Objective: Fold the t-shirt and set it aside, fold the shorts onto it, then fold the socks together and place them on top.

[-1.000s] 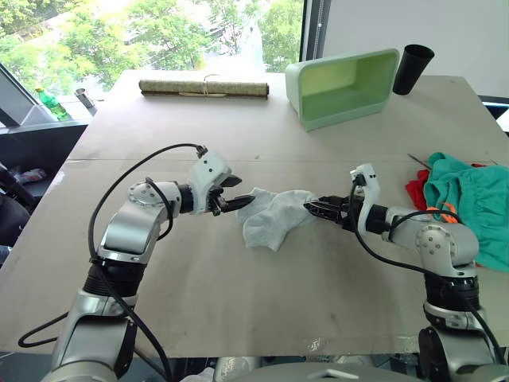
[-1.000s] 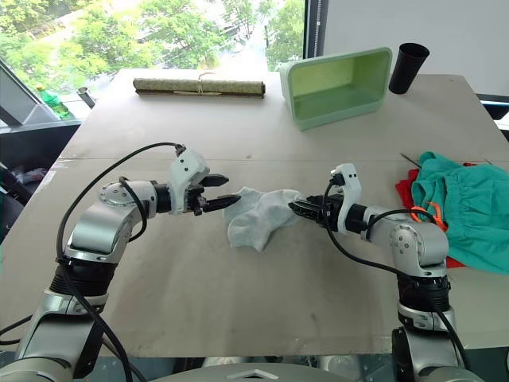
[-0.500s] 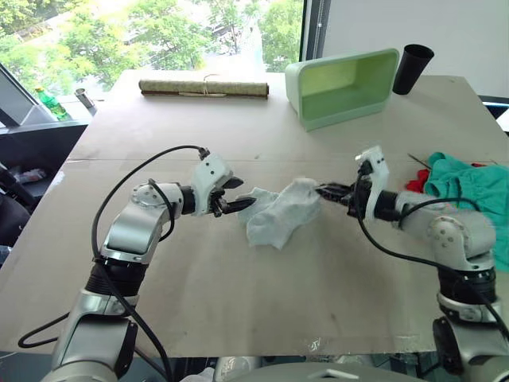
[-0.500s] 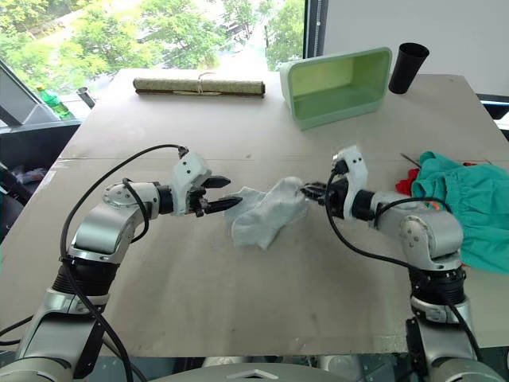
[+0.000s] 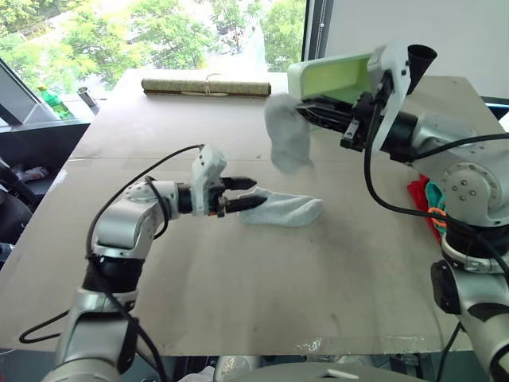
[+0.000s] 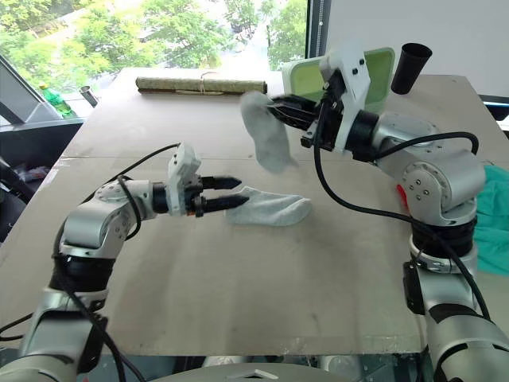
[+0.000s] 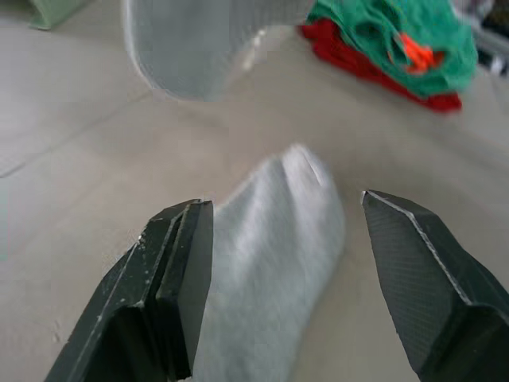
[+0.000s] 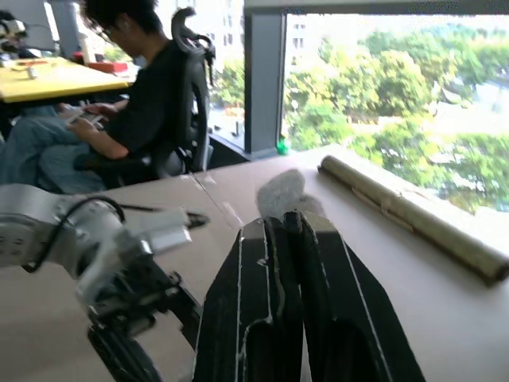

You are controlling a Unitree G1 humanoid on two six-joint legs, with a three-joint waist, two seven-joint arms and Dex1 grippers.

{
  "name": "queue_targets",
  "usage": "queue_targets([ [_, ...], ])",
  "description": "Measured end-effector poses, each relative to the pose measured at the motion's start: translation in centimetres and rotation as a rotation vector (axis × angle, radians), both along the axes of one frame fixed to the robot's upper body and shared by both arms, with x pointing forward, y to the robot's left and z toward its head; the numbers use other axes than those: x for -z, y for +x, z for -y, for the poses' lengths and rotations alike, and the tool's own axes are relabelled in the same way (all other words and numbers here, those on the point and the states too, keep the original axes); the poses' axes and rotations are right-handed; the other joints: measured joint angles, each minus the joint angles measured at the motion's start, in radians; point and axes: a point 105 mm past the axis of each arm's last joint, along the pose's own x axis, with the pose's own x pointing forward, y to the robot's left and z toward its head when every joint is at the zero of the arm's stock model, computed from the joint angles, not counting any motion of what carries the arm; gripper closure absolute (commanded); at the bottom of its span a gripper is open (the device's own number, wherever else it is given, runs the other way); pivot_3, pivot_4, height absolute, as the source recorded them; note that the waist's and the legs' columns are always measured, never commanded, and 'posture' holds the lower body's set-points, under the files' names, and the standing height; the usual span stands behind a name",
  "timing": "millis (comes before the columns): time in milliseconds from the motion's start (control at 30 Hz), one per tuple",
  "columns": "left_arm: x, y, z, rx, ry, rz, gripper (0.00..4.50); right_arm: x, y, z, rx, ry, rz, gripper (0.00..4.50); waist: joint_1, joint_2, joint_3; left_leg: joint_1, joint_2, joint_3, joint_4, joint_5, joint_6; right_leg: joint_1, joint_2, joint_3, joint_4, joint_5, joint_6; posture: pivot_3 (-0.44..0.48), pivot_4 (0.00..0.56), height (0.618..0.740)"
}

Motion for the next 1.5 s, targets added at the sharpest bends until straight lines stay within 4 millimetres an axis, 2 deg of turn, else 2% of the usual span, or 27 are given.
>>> queue_targets([
  [100,1.0,-0.4,1.0,0.002,-0.061,-0.101,1.26,-0.4,0.0,-0.3,-0.030,0.019,0.078,4.45,-0.001,0.000,0.000,0.000,0.000,0.000,0.000,0.000,0.000,0.000,0.001,0.000,0.000,0.000,0.000,0.000,0.150,0.740],
  [167,1.4,-0.8,1.1,0.016,-0.049,-0.112,1.26,0.9,-0.4,-0.8,-0.064,-0.062,0.163,4.45,-0.002,0.000,0.000,0.000,0.000,0.000,0.000,0.000,0.000,0.000,0.001,0.000,0.000,0.000,0.000,0.000,0.150,0.740],
  [233,1.5,-1.2,-0.2,0.032,-0.001,-0.101,1.26,4.1,-1.2,-0.8,-0.131,-0.170,0.180,4.45,-0.003,-0.001,0.000,0.001,0.000,0.001,-0.001,0.000,0.000,0.000,0.002,0.000,-0.001,0.000,0.000,0.000,0.150,0.740],
  [300,2.1,-2.1,-3.7,0.034,0.121,-0.104,1.26,9.9,-2.8,0.5,-0.218,-0.313,0.096,4.45,-0.003,0.000,0.000,0.001,0.000,0.001,-0.002,0.000,-0.001,0.000,0.001,0.001,-0.002,0.000,0.000,0.000,0.150,0.740],
  [333,2.2,-2.2,-4.7,0.024,0.148,-0.110,1.26,11.5,-3.1,0.9,-0.232,-0.346,0.058,4.45,-0.002,0.001,0.001,0.000,0.000,0.001,-0.002,0.000,-0.001,-0.001,0.001,0.001,-0.002,0.000,0.000,0.000,0.150,0.740],
  [433,2.2,-3.0,-6.8,0.070,0.232,-0.085,1.26,14.4,-4.8,2.4,-0.328,-0.492,0.087,4.45,0.001,0.003,0.002,0.000,0.000,0.001,-0.002,-0.003,-0.005,-0.002,0.000,0.001,-0.003,-0.001,0.000,0.000,0.150,0.740],
  [533,1.6,-3.7,-9.0,0.106,0.292,-0.081,1.26,17.4,-6.1,5.2,-0.403,-0.639,0.039,4.45,0.003,0.003,0.002,0.001,0.000,0.000,-0.002,-0.003,-0.005,-0.002,-0.001,0.001,-0.005,-0.002,-0.003,0.000,0.150,0.740],
  [633,0.8,-3.7,-8.8,0.146,0.286,-0.054,1.26,18.5,-6.7,5.6,-0.459,-0.674,0.029,4.45,0.003,0.003,0.002,0.001,0.000,0.000,-0.002,-0.003,-0.005,-0.002,-0.002,0.001,-0.005,-0.002,-0.003,0.000,0.150,0.740],
  [767,-0.7,-2.6,-7.1,0.167,0.263,0.029,1.26,19.0,-6.9,6.5,-0.465,-0.739,0.015,3.39,0.009,0.003,0.002,0.000,0.000,0.000,-0.002,-0.003,-0.005,-0.002,-0.002,0.000,-0.005,-0.001,-0.001,0.000,0.150,0.740],
  [800,-0.8,-2.4,-6.3,0.182,0.254,0.047,1.26,19.0,-6.9,6.8,-0.458,-0.750,0.011,2.68,0.009,0.003,0.002,0.000,0.000,0.000,-0.002,-0.003,-0.005,-0.001,-0.002,0.000,-0.006,-0.001,-0.001,0.000,0.150,0.740],
  [833,-0.8,-2.4,-5.9,0.190,0.253,0.052,1.26,19.0,-6.8,6.9,-0.456,-0.753,0.009,2.53,0.008,0.003,0.002,0.000,0.000,0.000,-0.002,-0.003,-0.005,-0.001,-0.002,0.000,-0.006,-0.001,-0.001,0.000,0.150,0.740],
  [867,-0.7,-2.3,-4.7,0.216,0.256,0.069,1.26,18.9,-6.9,7.3,-0.432,-0.736,-0.017,1.97,0.010,0.003,0.002,0.000,0.000,0.000,-0.002,-0.003,-0.005,-0.001,-0.002,0.000,-0.006,-0.001,-0.001,0.000,0.150,0.740],
  [967,-0.6,-2.2,-2.7,0.256,0.270,0.103,1.26,18.4,-7.4,8.5,-0.381,-0.692,-0.123,0.42,0.015,0.003,0.002,0.000,0.000,0.000,-0.002,-0.003,-0.005,-0.001,-0.002,0.000,-0.005,0.000,-0.001,0.000,0.150,0.740],
  [1000,-0.6,-2.2,-2.4,0.263,0.276,0.111,1.26,18.2,-7.6,8.9,-0.370,-0.686,-0.149,0.11,0.018,0.003,0.002,0.000,0.000,0.000,-0.002,-0.003,-0.005,-0.001,-0.002,0.000,-0.005,0.000,-0.001,0.000,0.150,0.740],
  [1033,-0.7,-2.1,-1.5,0.287,0.302,0.137,1.26,17.7,-8.1,9.8,-0.329,-0.667,-0.223,0.04,0.023,0.002,0.002,0.000,0.000,-0.001,-0.002,-0.003,-0.005,-0.001,-0.002,0.000,-0.006,0.000,-0.001,0.000,0.150,0.740],
  [1133,-0.7,-2.0,-0.4,0.326,0.332,0.173,1.26,17.9,-9.2,10.7,-0.272,-0.651,-0.346,0.04,0.027,0.002,0.002,0.000,0.000,-0.001,-0.002,-0.003,-0.005,-0.001,-0.003,0.000,-0.006,0.000,-0.001,0.000,0.150,0.740],
  [1267,0.4,-1.9,0.5,0.388,0.392,0.187,1.26,18.7,-10.5,10.5,-0.201,-0.601,-0.510,0.04,0.022,0.002,0.002,0.000,0.001,-0.001,-0.002,-0.003,-0.005,-0.001,-0.003,0.000,-0.007,-0.001,-0.001,0.000,0.150,0.740],
  [1367,1.4,-1.6,0.6,0.426,0.437,0.180,1.26,18.4,-10.1,9.7,-0.133,-0.489,-0.573,0.04,0.025,0.002,0.002,0.000,0.001,-0.002,-0.003,-0.003,-0.005,-0.001,-0.003,-0.001,-0.007,-0.001,-0.001,0.000,0.150,0.740],
  [1500,3.0,-1.1,1.6,0.508,0.467,0.172,1.26,20.0,-8.9,9.4,0.036,-0.438,-0.666,0.04,0.029,0.002,0.002,-0.002,0.000,-0.002,-0.003,-0.003,-0.004,-0.001,-0.003,-0.001,-0.010,0.000,-0.001,0.000,0.150,0.740],
])
